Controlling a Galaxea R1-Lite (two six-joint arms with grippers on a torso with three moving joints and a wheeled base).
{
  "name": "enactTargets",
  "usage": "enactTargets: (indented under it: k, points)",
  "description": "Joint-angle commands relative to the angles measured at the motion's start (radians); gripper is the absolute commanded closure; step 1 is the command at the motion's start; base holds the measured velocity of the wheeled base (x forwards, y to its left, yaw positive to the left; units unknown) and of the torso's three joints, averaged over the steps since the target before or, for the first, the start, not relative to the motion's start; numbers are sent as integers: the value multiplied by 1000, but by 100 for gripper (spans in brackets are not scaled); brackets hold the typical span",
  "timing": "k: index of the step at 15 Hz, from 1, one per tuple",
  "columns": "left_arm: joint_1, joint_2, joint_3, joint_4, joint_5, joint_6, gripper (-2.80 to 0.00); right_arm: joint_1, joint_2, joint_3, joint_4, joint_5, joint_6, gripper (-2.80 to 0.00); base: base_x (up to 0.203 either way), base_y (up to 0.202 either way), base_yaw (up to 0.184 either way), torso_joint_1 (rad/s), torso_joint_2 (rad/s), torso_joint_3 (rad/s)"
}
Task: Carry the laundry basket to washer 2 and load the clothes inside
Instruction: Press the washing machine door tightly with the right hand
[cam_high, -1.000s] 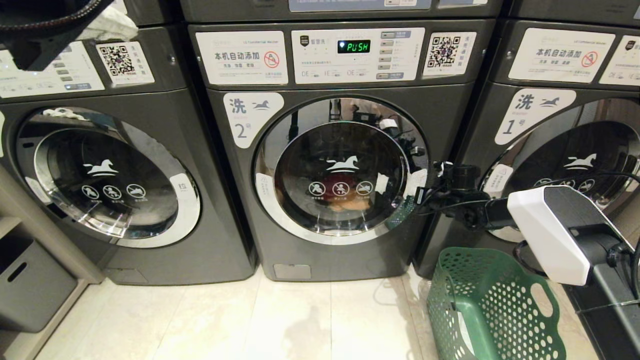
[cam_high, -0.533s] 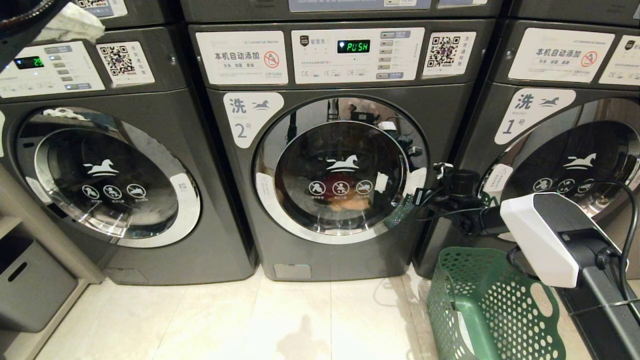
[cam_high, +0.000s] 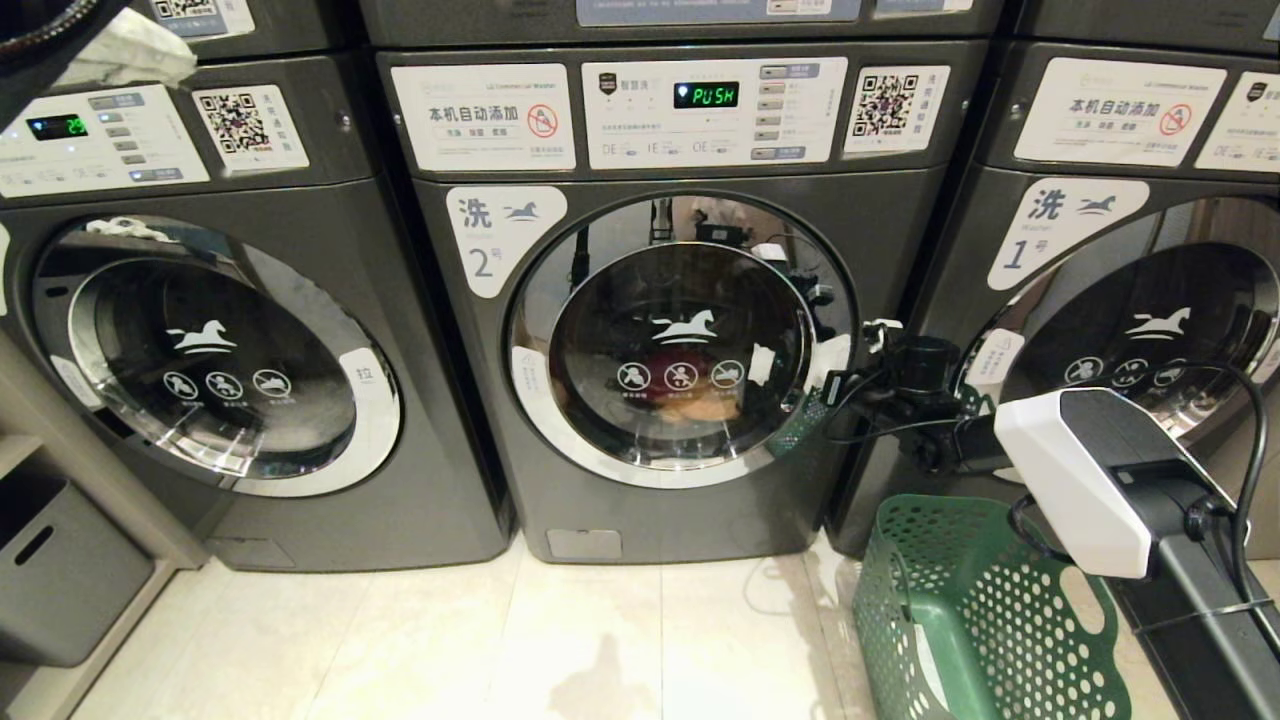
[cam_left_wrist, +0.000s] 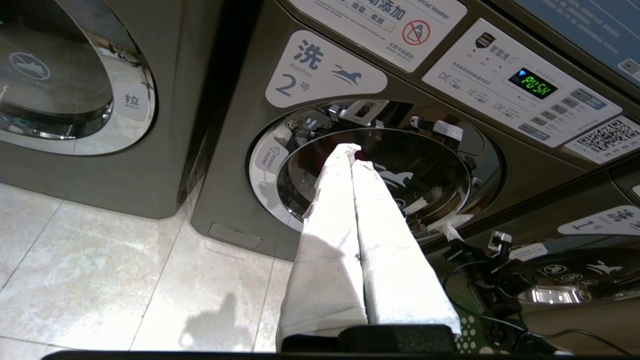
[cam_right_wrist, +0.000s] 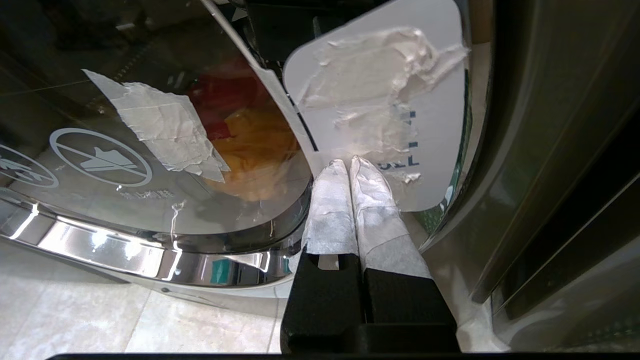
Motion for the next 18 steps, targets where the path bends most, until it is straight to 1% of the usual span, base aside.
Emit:
enactTargets:
  k: [1, 3, 6, 9, 12, 13, 14, 16, 18]
  points:
    - [0, -4, 2, 2, 3, -1, 0, 8, -5, 0, -30, -2, -12, 0, 0, 0, 0, 0, 0, 0]
    - [0, -10, 2, 2, 3, 4, 0, 13, -4, 0, -75, -25, -22, 0, 0, 0, 0, 0, 0, 0]
    - [0, -10, 2, 2, 3, 5, 0, 11, -2, 0, -106, -56, -39, 0, 0, 0, 0, 0, 0, 0]
    - [0, -15, 2, 2, 7, 7, 0, 8, -5, 0, -128, -57, -63, 0, 0, 0, 0, 0, 0, 0]
    - [0, -28, 0, 8, 7, 15, 0, 3, -5, 0, -126, -57, -63, 0, 0, 0, 0, 0, 0, 0]
    - [0, -35, -1, 10, 7, 21, 0, 3, -5, 0, -128, -59, -65, 0, 0, 0, 0, 0, 0, 0]
    - [0, -40, 2, 13, 7, 41, 0, 2, -5, 0, -141, -66, -65, 0, 0, 0, 0, 0, 0, 0]
    - [0, -42, 7, 13, 7, 48, 0, -3, -4, 2, -175, -103, -69, 0, 0, 0, 0, 0, 0, 0]
    - [0, -42, 25, 11, 7, 48, 0, -18, 3, 3, -227, -106, -107, 0, 0, 0, 0, 0, 0, 0]
